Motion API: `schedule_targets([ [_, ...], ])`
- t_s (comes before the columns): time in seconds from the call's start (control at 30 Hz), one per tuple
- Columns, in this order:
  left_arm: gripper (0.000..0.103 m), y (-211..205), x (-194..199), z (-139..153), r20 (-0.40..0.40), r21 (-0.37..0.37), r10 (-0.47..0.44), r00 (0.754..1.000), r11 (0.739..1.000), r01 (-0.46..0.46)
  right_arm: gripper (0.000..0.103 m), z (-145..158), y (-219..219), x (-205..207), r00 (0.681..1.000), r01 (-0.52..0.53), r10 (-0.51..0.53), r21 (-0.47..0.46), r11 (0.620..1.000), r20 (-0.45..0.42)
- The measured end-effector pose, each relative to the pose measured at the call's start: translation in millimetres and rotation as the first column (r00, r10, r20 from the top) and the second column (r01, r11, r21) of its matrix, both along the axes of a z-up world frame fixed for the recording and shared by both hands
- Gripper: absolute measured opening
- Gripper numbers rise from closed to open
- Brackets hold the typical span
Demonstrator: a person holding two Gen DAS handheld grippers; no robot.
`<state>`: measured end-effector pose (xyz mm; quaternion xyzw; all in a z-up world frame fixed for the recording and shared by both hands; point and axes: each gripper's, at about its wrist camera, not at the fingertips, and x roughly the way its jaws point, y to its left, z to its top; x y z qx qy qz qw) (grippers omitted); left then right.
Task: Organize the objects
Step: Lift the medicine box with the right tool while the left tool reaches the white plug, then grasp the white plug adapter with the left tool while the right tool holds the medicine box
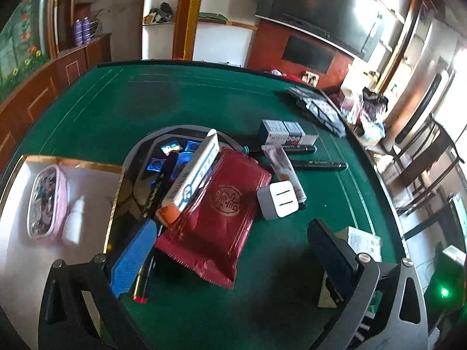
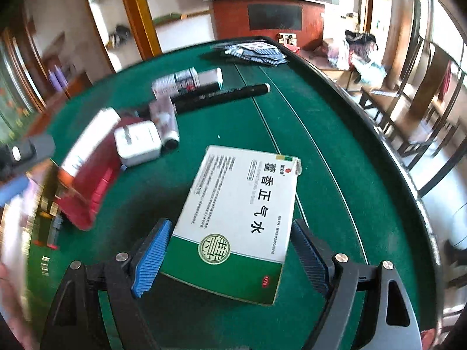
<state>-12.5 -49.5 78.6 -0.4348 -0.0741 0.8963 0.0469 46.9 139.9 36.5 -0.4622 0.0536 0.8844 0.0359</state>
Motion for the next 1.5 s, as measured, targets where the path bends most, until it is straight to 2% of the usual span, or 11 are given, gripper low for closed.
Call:
schedule_targets([
  [0.2,0.103,31,-30,-16,-0.03,-0.122,-0.076,0.997,0.99,0.072,0.075,1,28,14,1.0,0.006,-0.006,-0.021,1.0,-0.02],
  [0.4,0.103,68,-62,-36,-0.052,-0.371,-0.205,0.977,0.913,0.172,0.078,-5,51,26,0.998,-0.021,0.011,-0.167,0.986,-0.061],
  [0.53,0.102,90,-70,-53,0.022,-0.384,-0.275,0.961,0.885,0.262,0.08,-7,49,23,0.998,-0.034,0.022,-0.186,0.982,-0.066],
  [0.6,0.076,99,-66,-59,0.09,-0.35,-0.323,0.942,0.875,0.334,0.08,-6,50,23,0.997,-0.037,0.023,-0.201,0.979,-0.071],
  [0.63,0.063,103,-61,-60,0.098,-0.384,-0.33,0.939,0.858,0.342,0.08,-6,50,24,0.997,-0.038,0.023,-0.21,0.977,-0.074],
  [0.7,0.058,106,-47,-56,0.098,-0.407,-0.368,0.924,0.833,0.375,0.08,-6,52,25,0.997,-0.039,0.021,-0.227,0.973,-0.079],
  [0.83,0.058,96,-36,-49,0.129,-0.29,-0.392,0.911,0.863,0.413,0.081,-6,52,27,0.997,-0.04,0.023,-0.224,0.974,-0.08],
  [1.03,0.062,101,-34,-55,0.063,-0.327,-0.343,0.937,0.88,0.344,0.081,-7,52,26,0.997,-0.039,0.021,-0.225,0.974,-0.081],
  [1.13,0.061,109,-24,-60,0.018,-0.393,-0.344,0.939,0.861,0.323,0.084,-7,49,27,0.996,-0.04,0.022,-0.223,0.974,-0.082],
  [1.27,0.043,108,-12,-56,0.049,-0.402,-0.347,0.937,0.852,0.336,0.086,-9,46,23,0.996,-0.043,0.026,-0.201,0.979,-0.085],
  [1.5,0.039,72,29,-22,0.012,-0.243,-0.309,0.951,0.922,0.303,0.086,-12,38,20,0.996,-0.044,0.034,-0.121,0.992,-0.086],
])
